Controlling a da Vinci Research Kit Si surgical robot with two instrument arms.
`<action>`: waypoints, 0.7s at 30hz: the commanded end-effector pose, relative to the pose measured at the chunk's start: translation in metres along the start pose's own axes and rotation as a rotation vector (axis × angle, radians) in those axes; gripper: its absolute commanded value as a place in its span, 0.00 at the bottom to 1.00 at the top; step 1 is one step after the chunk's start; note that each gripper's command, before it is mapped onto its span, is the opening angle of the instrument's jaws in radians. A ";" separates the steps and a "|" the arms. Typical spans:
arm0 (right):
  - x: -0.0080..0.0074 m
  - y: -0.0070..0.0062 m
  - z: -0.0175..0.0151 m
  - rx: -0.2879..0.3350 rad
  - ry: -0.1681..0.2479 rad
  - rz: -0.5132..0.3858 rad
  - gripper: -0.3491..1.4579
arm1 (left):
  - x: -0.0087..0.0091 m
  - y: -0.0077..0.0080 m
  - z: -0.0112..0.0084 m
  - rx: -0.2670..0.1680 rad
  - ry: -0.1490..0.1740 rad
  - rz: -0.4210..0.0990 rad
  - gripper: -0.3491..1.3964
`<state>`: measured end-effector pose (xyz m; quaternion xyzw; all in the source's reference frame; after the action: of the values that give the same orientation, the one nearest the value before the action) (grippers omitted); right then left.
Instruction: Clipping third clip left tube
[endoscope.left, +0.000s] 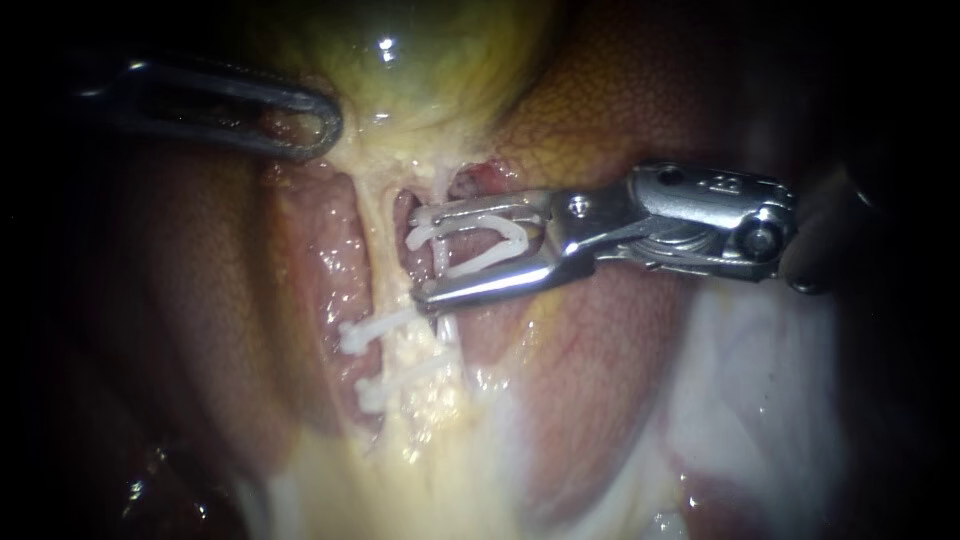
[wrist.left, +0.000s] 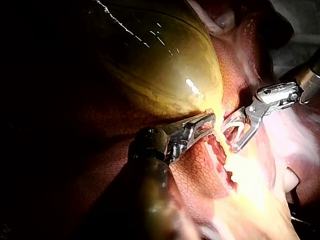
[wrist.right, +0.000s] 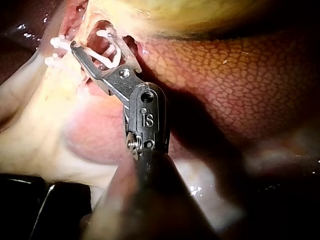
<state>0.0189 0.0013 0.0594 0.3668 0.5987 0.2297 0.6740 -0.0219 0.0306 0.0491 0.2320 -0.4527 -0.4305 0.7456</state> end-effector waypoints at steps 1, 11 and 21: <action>0.0001 0.0001 0.0003 0.011 0.004 0.006 0.42 | 0.0000 0.0000 0.0000 0.000 0.000 0.000 0.00; 0.0008 0.0002 0.0028 0.141 0.102 0.020 0.42 | 0.0000 0.0001 0.0000 0.000 0.000 0.000 0.00; 0.0021 -0.0008 0.0040 0.298 0.171 0.019 0.40 | 0.0000 0.0001 0.0000 0.000 0.000 0.000 0.00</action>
<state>0.0232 0.0018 0.0573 0.4428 0.6804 0.1846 0.5540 -0.0219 0.0306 0.0492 0.2321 -0.4525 -0.4305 0.7457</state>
